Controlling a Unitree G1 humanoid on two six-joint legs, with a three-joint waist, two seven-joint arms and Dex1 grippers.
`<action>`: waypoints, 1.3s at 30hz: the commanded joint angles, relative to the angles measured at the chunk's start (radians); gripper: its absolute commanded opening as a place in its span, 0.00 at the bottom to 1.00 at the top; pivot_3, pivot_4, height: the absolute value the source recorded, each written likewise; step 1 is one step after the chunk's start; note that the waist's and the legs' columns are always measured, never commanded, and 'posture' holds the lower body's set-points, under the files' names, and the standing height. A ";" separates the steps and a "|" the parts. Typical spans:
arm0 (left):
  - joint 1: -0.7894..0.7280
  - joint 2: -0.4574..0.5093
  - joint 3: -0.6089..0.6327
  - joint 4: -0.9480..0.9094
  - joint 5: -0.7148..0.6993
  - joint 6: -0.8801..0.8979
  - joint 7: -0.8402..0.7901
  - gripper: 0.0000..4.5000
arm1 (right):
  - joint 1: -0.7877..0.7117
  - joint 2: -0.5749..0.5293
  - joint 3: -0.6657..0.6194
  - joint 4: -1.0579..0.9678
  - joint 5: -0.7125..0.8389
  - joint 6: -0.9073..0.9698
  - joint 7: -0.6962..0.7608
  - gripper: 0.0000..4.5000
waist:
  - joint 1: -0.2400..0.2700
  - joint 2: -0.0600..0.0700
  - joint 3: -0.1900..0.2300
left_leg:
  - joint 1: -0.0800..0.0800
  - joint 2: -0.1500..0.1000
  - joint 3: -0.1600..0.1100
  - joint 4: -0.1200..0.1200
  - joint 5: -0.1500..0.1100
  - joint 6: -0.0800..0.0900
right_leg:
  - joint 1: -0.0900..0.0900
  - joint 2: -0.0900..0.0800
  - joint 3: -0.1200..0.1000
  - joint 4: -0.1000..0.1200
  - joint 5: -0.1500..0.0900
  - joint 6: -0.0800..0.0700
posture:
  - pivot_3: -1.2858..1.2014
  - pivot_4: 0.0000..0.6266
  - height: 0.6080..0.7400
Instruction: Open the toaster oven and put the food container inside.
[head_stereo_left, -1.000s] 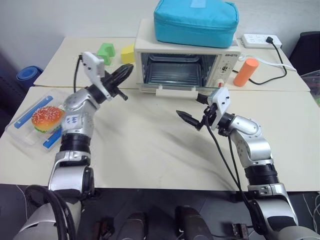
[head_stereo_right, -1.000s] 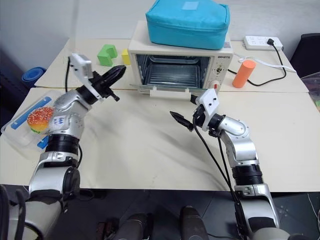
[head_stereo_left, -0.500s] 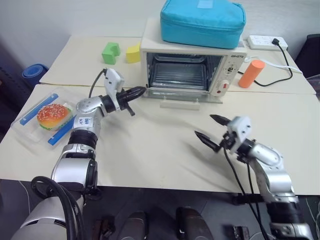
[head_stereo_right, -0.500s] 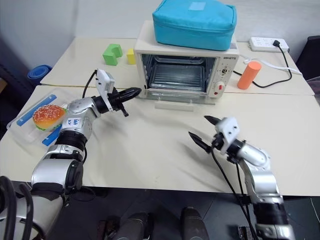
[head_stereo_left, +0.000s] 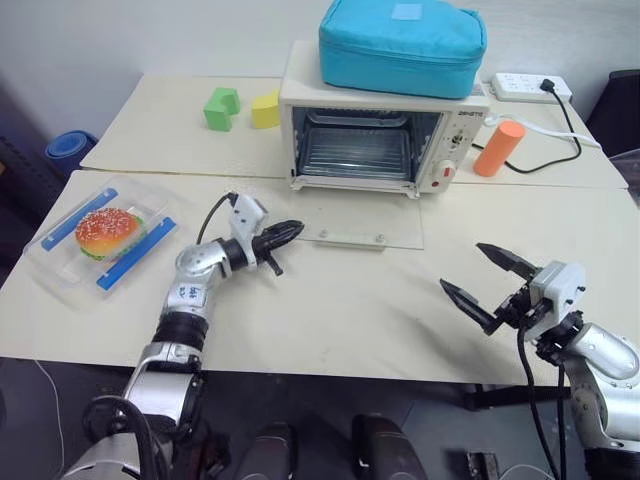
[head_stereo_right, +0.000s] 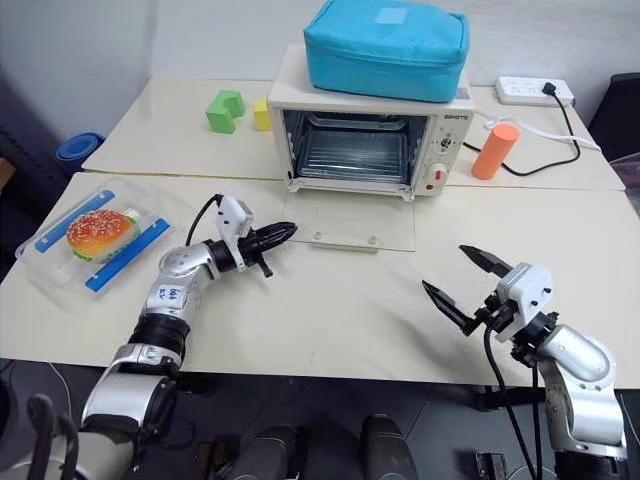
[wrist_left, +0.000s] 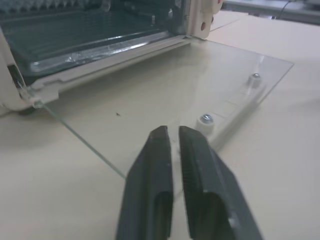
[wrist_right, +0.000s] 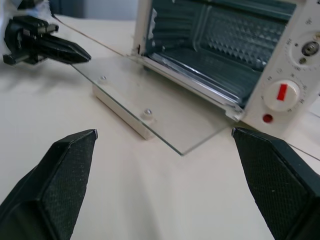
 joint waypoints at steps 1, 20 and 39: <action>0.165 0.062 0.120 -0.405 -0.175 0.120 0.020 0.34 | -0.061 -0.010 0.053 -0.025 0.053 0.000 0.081 1.00 | -0.005 0.000 0.000 | 0.000 0.001 0.000 0.000 0.000 -0.001 | 0.000 0.000 0.003 0.000 0.000 0.000 | 0.52 0.24 1.00; 0.991 0.163 1.029 -0.720 -0.572 0.470 0.497 0.99 | -0.286 0.120 0.277 -0.001 0.071 -0.034 0.223 1.00 | 0.018 -0.004 -0.001 | 0.002 0.003 -0.003 -0.001 -0.007 0.004 | 0.005 0.000 0.006 -0.010 0.000 -0.002 | 0.52 0.24 1.00; 0.468 0.571 0.766 -0.321 -0.663 1.048 0.811 0.99 | -0.233 0.082 0.279 -0.072 0.039 -0.011 0.171 1.00 | -0.002 -0.009 -0.005 | 0.001 0.004 -0.003 -0.004 -0.006 -0.002 | 0.001 0.002 0.005 -0.007 0.000 -0.004 | 0.52 0.24 1.00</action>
